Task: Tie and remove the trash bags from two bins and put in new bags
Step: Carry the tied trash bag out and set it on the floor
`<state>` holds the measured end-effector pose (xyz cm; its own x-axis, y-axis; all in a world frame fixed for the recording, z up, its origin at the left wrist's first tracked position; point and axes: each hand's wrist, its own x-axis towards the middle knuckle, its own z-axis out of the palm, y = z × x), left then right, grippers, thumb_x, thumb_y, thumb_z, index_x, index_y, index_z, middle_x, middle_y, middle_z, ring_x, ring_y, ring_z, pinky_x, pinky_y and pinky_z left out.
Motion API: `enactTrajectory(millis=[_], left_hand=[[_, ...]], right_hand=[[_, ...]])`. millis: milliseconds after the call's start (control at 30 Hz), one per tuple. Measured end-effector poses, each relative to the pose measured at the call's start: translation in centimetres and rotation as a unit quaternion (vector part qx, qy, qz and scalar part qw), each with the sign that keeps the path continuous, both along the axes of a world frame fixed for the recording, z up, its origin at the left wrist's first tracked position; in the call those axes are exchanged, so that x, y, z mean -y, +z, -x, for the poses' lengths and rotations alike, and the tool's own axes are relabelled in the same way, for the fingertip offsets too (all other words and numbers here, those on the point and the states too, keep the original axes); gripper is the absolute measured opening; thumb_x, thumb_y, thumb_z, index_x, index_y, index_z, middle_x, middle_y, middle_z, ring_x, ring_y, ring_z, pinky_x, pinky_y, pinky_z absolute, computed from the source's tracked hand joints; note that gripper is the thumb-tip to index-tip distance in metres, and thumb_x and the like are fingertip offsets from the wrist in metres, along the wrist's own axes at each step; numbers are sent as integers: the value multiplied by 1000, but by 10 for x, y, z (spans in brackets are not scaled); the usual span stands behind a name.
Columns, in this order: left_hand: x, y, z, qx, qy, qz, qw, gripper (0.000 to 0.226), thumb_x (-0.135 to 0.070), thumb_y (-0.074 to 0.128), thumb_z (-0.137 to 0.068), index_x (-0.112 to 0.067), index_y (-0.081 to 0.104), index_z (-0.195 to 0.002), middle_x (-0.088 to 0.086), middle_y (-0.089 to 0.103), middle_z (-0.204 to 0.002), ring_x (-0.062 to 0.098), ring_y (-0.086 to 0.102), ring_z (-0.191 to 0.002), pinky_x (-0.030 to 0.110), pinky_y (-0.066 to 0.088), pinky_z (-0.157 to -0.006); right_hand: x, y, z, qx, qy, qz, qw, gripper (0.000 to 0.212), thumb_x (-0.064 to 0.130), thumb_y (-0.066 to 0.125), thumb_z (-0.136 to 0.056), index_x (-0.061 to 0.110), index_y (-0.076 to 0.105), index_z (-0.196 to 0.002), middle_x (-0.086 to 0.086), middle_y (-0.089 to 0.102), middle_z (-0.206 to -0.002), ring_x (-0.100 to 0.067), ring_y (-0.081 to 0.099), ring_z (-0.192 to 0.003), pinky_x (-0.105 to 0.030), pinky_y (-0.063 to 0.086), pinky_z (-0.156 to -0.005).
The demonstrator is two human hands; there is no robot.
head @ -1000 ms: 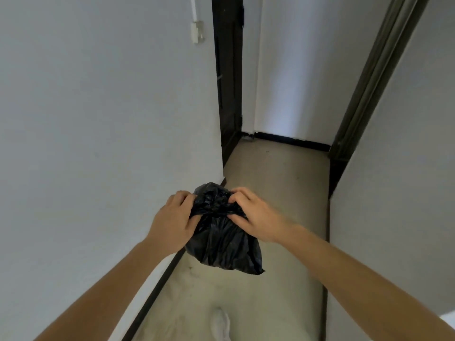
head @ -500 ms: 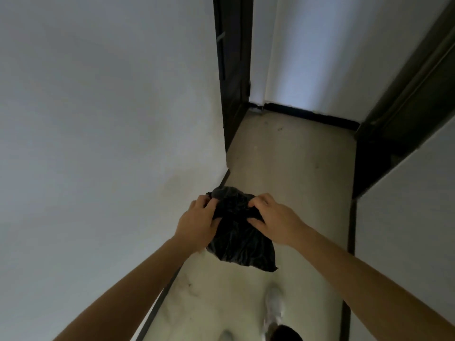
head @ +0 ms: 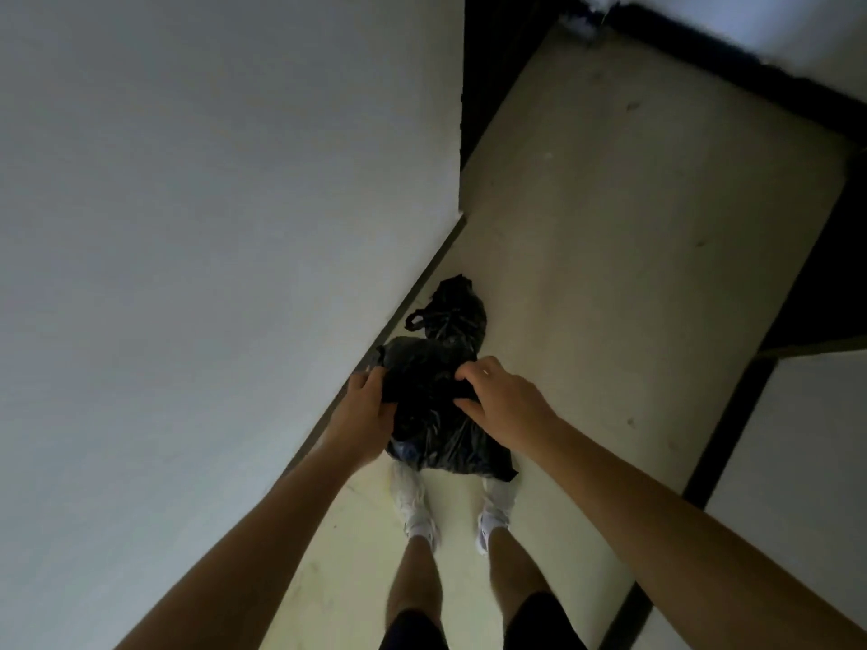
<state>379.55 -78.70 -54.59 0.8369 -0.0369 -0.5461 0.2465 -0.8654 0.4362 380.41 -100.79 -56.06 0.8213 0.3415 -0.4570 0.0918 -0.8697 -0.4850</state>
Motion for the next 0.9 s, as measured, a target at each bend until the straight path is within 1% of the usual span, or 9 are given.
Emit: enactTrajectory(millis=[133,233,333,433,533,667,733,833,900], left_hand=[[4,-115,-30,-33,8,14,999,34,-17,49,-97,-13,47,-130,14,48,-129,30,51,-116,33,42,-91],[-7,-213,-41,-50,9,0,999,38,-19,50,-97,-14,45,-134,15,48,-130,33,51,-117,38,44,-93],[-21,-306,-45,-56,-1,-9,998,38,-19,48,-96,-14,45,-134,14,51,-125,33,54,-112,43,47,-92],[-33,-378,-49,-45,-13,-18,999,37,-15,48,-96,-14,46,-133,14,50,-125,34,55,-109,45,47,-91],[-47,-431,-56,-25,2,-21,999,37,-13,48,-95,-12,46,-131,15,49,-122,35,55,-107,42,46,-87],[-62,-463,-59,10,8,-13,1000,39,-11,51,-93,-9,46,-132,18,47,-129,38,53,-112,41,45,-87],[-63,-458,-55,52,22,4,998,43,-11,52,-93,-10,45,-135,16,43,-140,36,52,-119,42,46,-93],[-58,-424,-40,80,33,2,996,52,-20,53,-96,-13,38,-146,14,33,-153,32,38,-138,45,38,-110],[-54,-385,-30,77,17,-7,997,55,-26,52,-99,-10,36,-148,16,30,-156,32,29,-143,45,31,-115]], right_hand=[[-5,-115,-27,-27,-34,-3,999,33,37,58,-98,18,53,-124,-8,49,-126,-34,65,-87,-42,53,-73],[-18,-213,-34,-53,-48,0,997,33,37,61,-96,18,54,-121,-7,48,-124,-34,64,-88,-38,51,-71],[-33,-306,-34,-73,-39,16,996,34,40,62,-94,19,53,-119,-7,48,-120,-32,64,-89,-32,43,-66],[-48,-380,-38,-72,-33,20,997,36,43,64,-93,19,53,-116,-7,49,-117,-32,63,-89,-30,39,-66],[-63,-435,-48,-73,-53,-2,996,38,41,66,-91,17,55,-118,-10,51,-119,-34,62,-95,-34,44,-71],[-77,-469,-57,-34,-54,-11,998,41,38,65,-93,16,52,-125,-10,46,-130,-33,61,-103,-33,43,-73],[-79,-465,-58,-15,-61,-32,997,48,36,64,-94,15,48,-134,-10,41,-141,-31,58,-112,-33,44,-77],[-74,-431,-52,-17,-64,-40,997,58,36,59,-97,14,39,-147,-11,30,-155,-29,43,-136,-39,45,-97],[-69,-391,-47,-11,-49,-22,999,57,36,55,-99,14,38,-148,-12,29,-157,-28,37,-141,-40,43,-102]])
